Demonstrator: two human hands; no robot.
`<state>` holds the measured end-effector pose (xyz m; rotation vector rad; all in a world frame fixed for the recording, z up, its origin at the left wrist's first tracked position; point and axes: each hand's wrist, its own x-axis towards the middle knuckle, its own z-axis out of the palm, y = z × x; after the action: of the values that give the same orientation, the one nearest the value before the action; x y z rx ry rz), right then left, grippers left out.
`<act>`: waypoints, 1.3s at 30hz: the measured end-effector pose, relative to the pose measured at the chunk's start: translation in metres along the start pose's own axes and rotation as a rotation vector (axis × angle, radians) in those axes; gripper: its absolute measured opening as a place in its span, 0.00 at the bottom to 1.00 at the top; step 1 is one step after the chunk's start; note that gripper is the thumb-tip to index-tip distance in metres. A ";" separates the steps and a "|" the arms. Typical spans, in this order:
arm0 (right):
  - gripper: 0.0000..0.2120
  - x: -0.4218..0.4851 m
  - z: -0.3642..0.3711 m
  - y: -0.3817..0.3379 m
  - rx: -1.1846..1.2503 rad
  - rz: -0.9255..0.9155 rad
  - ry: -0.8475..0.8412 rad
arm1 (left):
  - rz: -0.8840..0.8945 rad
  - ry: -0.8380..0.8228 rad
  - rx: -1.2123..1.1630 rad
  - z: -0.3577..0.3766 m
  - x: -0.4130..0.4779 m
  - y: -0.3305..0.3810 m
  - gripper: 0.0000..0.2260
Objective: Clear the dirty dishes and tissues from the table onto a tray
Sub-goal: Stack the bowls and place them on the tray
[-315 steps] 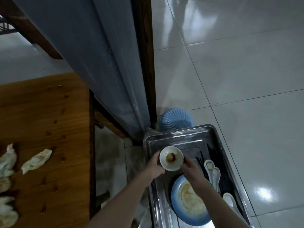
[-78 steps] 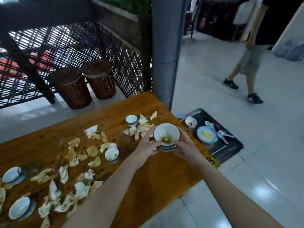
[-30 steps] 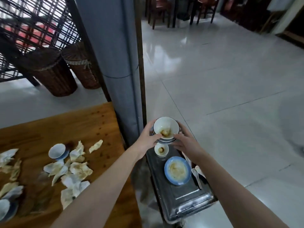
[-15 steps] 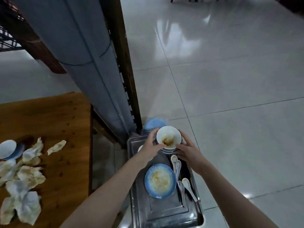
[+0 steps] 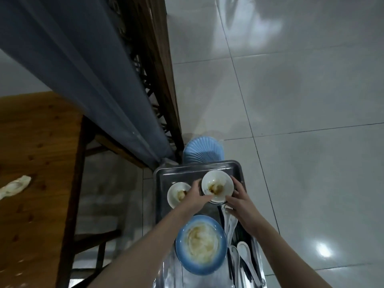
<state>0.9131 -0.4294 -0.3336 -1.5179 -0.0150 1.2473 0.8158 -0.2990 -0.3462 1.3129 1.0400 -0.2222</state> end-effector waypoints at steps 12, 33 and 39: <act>0.30 0.081 -0.018 0.059 0.069 -0.021 -0.029 | -0.023 0.083 0.108 0.020 0.064 -0.036 0.25; 0.31 0.049 -0.032 0.083 -0.207 -0.041 0.039 | -0.162 -0.030 0.149 0.033 0.032 -0.059 0.32; 0.27 0.019 -0.029 0.071 -0.169 -0.020 0.104 | -0.132 -0.070 0.056 0.018 0.000 -0.047 0.32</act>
<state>0.9001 -0.4664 -0.4027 -1.7225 -0.0692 1.1733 0.7936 -0.3289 -0.3805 1.2782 1.0685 -0.3969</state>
